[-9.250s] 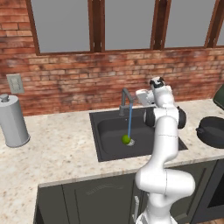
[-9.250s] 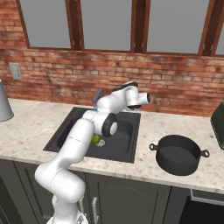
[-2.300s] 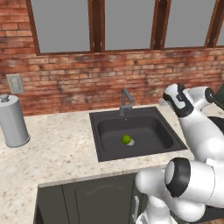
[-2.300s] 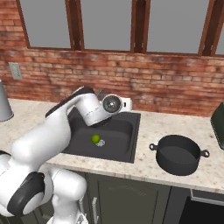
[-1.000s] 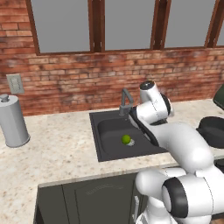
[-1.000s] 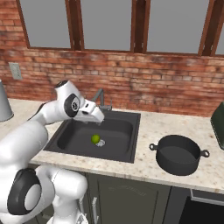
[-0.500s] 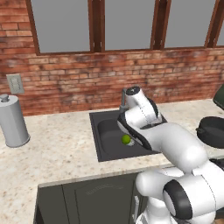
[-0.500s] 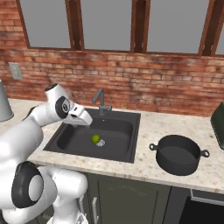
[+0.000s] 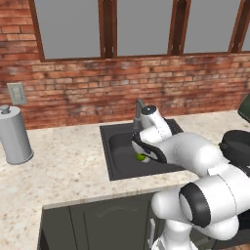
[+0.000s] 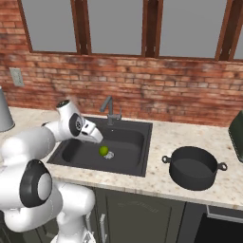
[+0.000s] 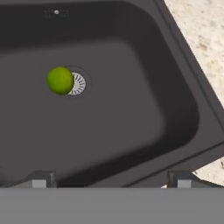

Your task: Dump the lime from the pot into the sink. Then turn on the water and wash the lime. Then turn off the water and put the lime back in the pot.

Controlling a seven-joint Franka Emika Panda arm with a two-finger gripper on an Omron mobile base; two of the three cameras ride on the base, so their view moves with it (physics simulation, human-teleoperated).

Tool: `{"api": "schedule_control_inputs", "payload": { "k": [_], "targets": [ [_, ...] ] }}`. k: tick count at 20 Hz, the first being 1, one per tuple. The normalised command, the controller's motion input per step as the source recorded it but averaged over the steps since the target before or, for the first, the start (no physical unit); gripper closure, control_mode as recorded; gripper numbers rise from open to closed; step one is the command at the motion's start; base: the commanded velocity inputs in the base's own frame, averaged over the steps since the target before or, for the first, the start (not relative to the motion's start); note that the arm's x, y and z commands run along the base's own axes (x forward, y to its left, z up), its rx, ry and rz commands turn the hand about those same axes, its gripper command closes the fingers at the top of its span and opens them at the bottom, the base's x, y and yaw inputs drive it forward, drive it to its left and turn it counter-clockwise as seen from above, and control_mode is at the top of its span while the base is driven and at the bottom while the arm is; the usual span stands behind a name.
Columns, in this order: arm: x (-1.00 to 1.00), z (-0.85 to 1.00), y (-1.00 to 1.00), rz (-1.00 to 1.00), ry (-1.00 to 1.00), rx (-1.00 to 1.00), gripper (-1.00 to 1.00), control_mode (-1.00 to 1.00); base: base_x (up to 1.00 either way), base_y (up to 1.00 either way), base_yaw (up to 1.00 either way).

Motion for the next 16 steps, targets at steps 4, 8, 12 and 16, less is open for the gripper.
{"api": "schedule_control_inputs", "payload": {
  "k": [4,8,12,16],
  "targets": [
    [0.36,-0.34,0.0,0.0,0.0,0.07,-1.0,-1.0,0.0,0.0,0.0],
    [0.33,-0.27,0.0,0.0,0.0,0.03,-1.0,-1.0,0.0,0.0,0.0],
    [0.36,-0.28,0.0,0.0,0.0,0.01,-1.0,-1.0,0.0,0.0,0.0],
    [0.34,-0.37,0.0,0.0,0.0,0.0,-1.0,-1.0,0.0,0.0,0.0]
  ]
}}
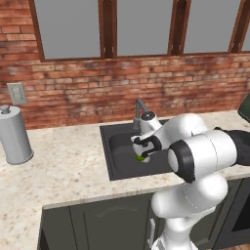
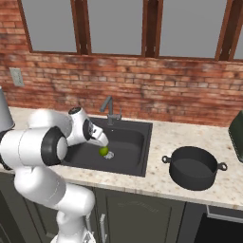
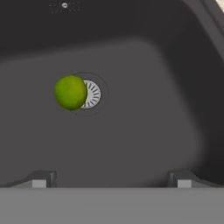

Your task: Dump the lime from the pot into the sink. Then turn on the water and wash the lime. Then turn off the water and put the lime back in the pot.

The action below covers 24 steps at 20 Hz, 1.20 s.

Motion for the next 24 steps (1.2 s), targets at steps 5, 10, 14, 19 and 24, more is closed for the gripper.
{"api": "schedule_control_inputs", "payload": {
  "k": [5,10,14,19,24],
  "targets": [
    [0.31,-0.35,0.0,0.0,0.0,0.01,-1.0,-1.0,0.0,0.0,0.0],
    [0.4,-0.34,0.0,0.0,0.0,0.03,-1.0,-1.0,0.0,0.0,0.0],
    [0.43,-0.38,0.0,0.0,0.0,0.02,-1.0,-1.0,0.0,0.0,0.0],
    [0.41,-0.4,0.02,0.0,0.0,0.01,-1.0,-1.0,0.0,0.0,0.0],
    [0.36,-0.4,0.03,0.0,0.0,0.0,-1.0,-1.0,0.0,0.0,0.0]
  ]
}}
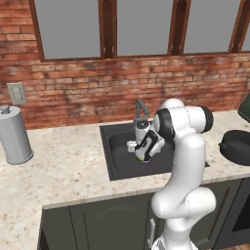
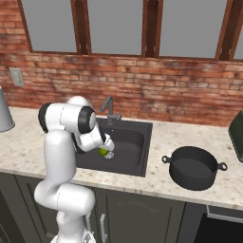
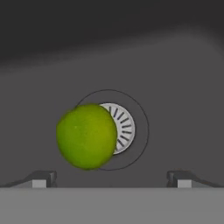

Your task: Dump the lime from the pot into the sink. Then turn on the water and wash the lime. Then turn off the water and put the lime back in the pot.

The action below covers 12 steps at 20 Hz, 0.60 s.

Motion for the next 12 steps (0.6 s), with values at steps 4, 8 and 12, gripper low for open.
{"api": "schedule_control_inputs", "payload": {
  "k": [4,8,12],
  "targets": [
    [0.4,-0.39,0.0,0.0,0.0,0.01,-1.0,-1.0,0.0,0.0,0.0],
    [0.41,-0.35,0.0,0.0,0.0,0.01,-1.0,-1.0,0.0,0.0,0.0],
    [0.38,-0.35,0.0,0.0,0.0,0.01,-1.0,-1.0,0.0,0.0,0.0]
  ]
}}
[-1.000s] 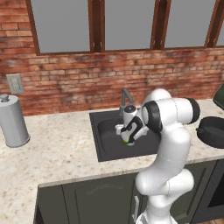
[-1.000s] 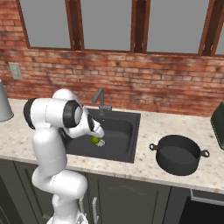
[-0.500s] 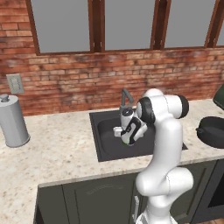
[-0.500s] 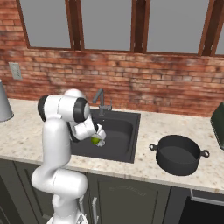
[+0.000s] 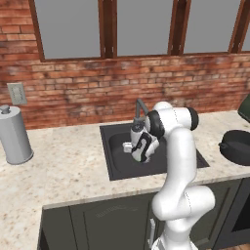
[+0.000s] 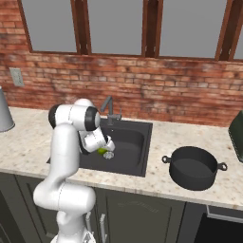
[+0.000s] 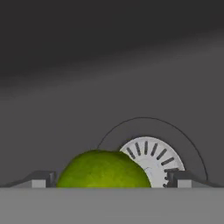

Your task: Dump the lime from the pot into the sink. Then turn on the water and wash the lime. Then turn off the water and put the lime back in the pot.

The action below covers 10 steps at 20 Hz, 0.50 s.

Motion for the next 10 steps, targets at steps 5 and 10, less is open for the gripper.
{"api": "schedule_control_inputs", "payload": {
  "k": [5,10],
  "targets": [
    [0.17,-0.36,0.0,0.0,0.02,0.02,-1.0,-1.0,0.0,0.0,0.0],
    [0.0,-0.34,0.0,0.0,0.02,0.0,-1.0,-1.0,0.0,0.0,0.0]
  ]
}}
